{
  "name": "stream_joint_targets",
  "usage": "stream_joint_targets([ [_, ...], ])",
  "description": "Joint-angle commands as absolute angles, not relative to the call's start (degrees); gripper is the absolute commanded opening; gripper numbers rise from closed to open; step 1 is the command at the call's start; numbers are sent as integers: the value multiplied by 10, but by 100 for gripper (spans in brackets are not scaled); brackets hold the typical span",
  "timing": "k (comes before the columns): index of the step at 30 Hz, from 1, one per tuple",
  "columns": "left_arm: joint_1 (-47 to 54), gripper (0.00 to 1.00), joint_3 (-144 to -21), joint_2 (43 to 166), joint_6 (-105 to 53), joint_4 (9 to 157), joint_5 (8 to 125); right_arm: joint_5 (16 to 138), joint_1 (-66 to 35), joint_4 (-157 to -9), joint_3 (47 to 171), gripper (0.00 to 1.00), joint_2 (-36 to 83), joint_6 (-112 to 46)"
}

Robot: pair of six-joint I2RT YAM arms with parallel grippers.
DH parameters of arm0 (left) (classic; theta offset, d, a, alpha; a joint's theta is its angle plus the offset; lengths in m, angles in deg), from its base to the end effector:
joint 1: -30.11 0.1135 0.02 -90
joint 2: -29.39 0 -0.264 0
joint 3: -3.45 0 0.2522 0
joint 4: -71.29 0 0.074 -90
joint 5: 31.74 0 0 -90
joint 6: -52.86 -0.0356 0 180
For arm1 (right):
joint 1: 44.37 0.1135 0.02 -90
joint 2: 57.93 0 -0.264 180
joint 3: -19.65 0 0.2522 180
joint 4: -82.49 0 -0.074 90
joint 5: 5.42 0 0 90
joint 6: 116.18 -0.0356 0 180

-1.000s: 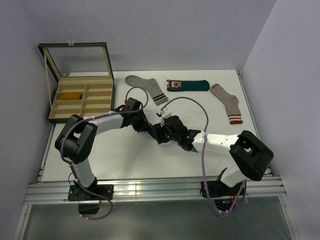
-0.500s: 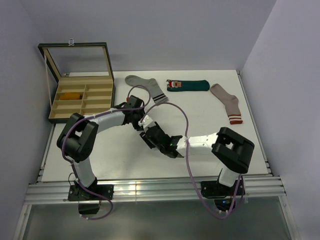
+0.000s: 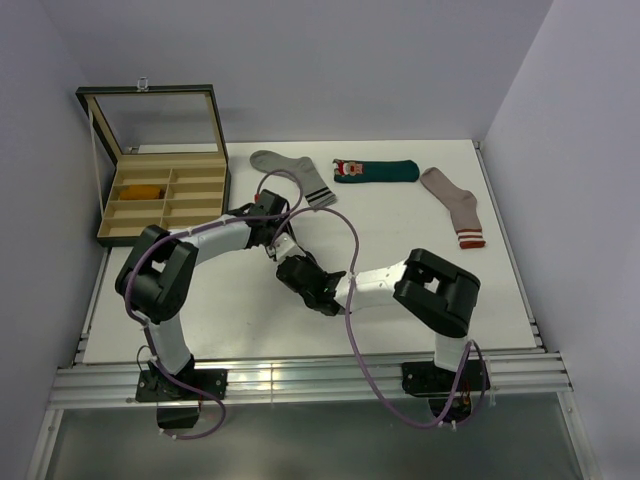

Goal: Roll the socks
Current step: Roll the sock at the center of the board, then pick up the sock at the center of the board.

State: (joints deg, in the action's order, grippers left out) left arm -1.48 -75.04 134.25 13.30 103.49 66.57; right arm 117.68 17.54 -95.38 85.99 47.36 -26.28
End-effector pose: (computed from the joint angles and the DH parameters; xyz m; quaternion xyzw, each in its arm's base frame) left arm 0.3130 -0.1985 0.1635 -0.1379 0.9503 -0.2299 0.1581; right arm 0.1885 0.3120 0.1414 -0.3470 0.8092 -0.0178 0.4738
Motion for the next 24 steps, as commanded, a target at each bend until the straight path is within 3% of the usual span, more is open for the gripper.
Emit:
stream_joint_targets([
  [1,-16,22,-747,1368,102,1090,639,1178,173,-924,862,33,485,-299],
  [3,-15,24,-747,1364,101,1086,641,1134,160,-910,857,14,475,-310],
  [6,-16,31,-748,1358,101,1079,645,1054,124,-894,847,0,461,-336],
  [13,-15,66,-736,1324,129,1039,652,849,38,-874,836,0,444,-387],
  [24,26,80,-576,1173,246,895,602,654,-42,-875,846,0,494,-440],
])
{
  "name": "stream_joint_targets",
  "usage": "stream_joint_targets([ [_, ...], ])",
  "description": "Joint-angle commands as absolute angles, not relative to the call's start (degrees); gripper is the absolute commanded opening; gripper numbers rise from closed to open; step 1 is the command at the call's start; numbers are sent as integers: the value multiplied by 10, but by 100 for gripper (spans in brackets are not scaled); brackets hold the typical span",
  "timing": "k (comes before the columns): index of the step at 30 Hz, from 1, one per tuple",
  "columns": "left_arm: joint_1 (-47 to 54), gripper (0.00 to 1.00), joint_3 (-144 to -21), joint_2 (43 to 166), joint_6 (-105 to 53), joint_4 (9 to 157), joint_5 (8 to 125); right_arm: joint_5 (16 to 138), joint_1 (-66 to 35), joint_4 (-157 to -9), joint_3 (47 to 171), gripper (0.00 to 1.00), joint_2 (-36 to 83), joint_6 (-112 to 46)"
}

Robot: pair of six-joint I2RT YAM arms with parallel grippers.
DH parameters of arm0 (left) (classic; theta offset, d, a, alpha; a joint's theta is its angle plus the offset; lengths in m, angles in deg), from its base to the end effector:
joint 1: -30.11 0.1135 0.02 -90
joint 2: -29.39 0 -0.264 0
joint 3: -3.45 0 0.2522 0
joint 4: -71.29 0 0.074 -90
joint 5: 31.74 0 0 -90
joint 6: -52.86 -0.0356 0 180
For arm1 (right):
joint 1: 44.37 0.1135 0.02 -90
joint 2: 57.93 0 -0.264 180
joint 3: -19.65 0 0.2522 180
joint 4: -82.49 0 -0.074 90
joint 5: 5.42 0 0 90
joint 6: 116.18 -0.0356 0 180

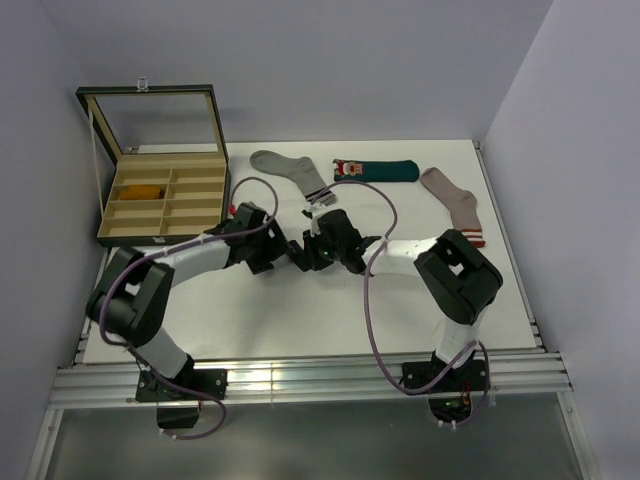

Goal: Roll the socks
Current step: Pick up the sock at the center of the board.

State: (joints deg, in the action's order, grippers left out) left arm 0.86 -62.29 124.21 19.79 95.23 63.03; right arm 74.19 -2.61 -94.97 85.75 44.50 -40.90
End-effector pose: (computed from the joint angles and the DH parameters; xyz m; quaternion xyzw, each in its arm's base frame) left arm 0.2851 -0.1631 0.1665 -0.2139 0.9232 -0.2453 0.2044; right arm 0.2679 0.2478 0.1535 -0.2480 0.8644 0.2753 0.3400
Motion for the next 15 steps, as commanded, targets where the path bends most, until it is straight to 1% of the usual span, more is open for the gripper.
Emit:
stream_joint_targets([
  [1,27,81,-558,1158,261,856,599,639,-49,-879,845,0,497,-447],
  [4,27,83,-487,1117,281,774,604,587,-77,-896,840,0,503,-468],
  [7,26,82,-475,1123,281,747,624,565,-82,-889,850,0,514,-475],
  [12,5,78,-459,1170,299,668,657,522,-91,-896,857,0,532,-498],
  [15,-9,75,-451,1185,314,642,645,504,-102,-911,853,0,543,-521],
])
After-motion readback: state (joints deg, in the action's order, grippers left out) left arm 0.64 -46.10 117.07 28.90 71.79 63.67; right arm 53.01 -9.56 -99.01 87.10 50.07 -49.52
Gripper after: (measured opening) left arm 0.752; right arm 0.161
